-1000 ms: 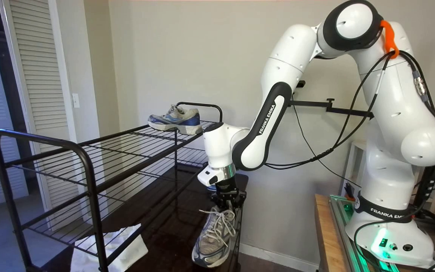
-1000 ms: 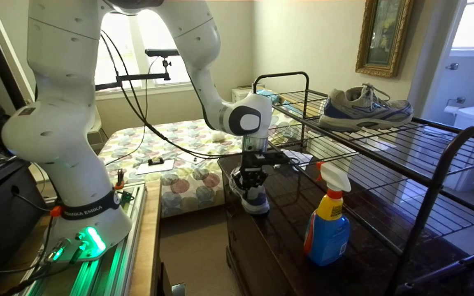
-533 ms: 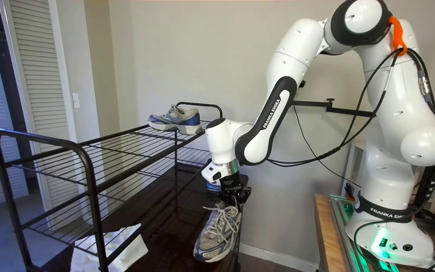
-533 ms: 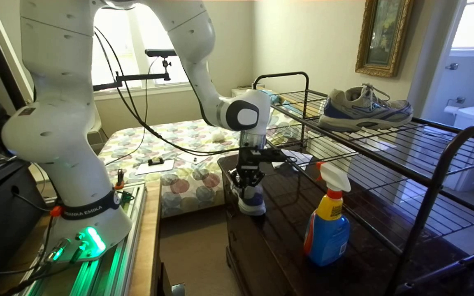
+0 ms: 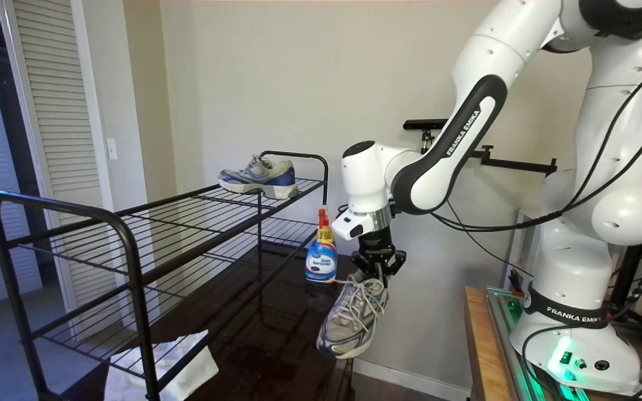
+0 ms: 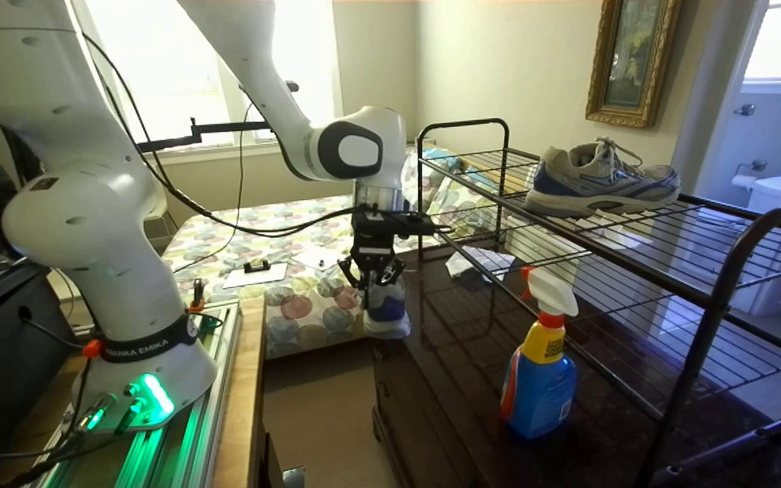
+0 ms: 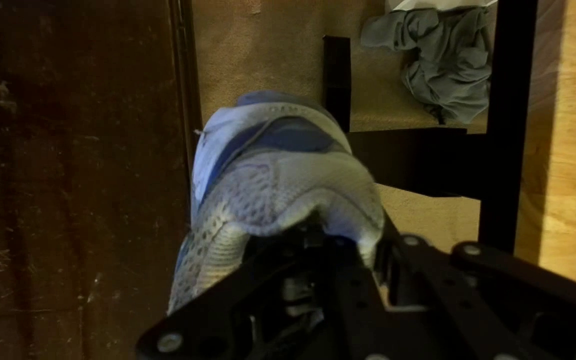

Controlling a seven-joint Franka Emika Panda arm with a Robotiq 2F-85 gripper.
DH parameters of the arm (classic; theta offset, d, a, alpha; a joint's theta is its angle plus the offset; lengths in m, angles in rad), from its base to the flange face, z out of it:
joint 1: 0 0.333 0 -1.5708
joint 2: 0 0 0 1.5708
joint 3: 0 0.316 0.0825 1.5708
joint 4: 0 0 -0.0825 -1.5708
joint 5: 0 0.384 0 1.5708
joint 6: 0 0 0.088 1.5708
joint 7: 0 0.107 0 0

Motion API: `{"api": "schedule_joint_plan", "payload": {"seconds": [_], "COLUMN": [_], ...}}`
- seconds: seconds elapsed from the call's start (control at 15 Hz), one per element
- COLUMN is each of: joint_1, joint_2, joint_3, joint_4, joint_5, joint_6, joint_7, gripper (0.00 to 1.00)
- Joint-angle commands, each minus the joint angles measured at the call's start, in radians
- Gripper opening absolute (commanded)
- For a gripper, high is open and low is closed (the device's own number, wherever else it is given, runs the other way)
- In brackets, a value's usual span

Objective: Place the left sneaker on the topmost shelf of the rack.

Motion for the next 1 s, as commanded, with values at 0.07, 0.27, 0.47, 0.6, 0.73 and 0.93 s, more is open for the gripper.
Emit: {"api": "schedule_joint_plan", "payload": {"seconds": [0.07, 0.27, 0.47, 0.6, 0.73, 0.93], "joint_1": [0.018, 0.048, 0.054, 0.061, 0.062, 0.1], "joint_2": [-0.294, -0.44, -0.381, -0.416, -0.413, -0.405], "joint_3": [-0.003, -0.014, -0.031, -0.032, -0.036, -0.048], "joint_4": [-0.104, -0.083, -0.061, -0.069, -0.069, -0.017], "joint_5": [0.03, 0.104, 0.071, 0.075, 0.101, 0.2], "joint_6": [-0.061, -0.184, -0.163, -0.179, -0.164, -0.161], "joint_7": [0.151, 0.191, 0.179, 0.184, 0.218, 0.272], "gripper": [0.03, 0.03, 0.13, 0.13, 0.03, 0.03]}}
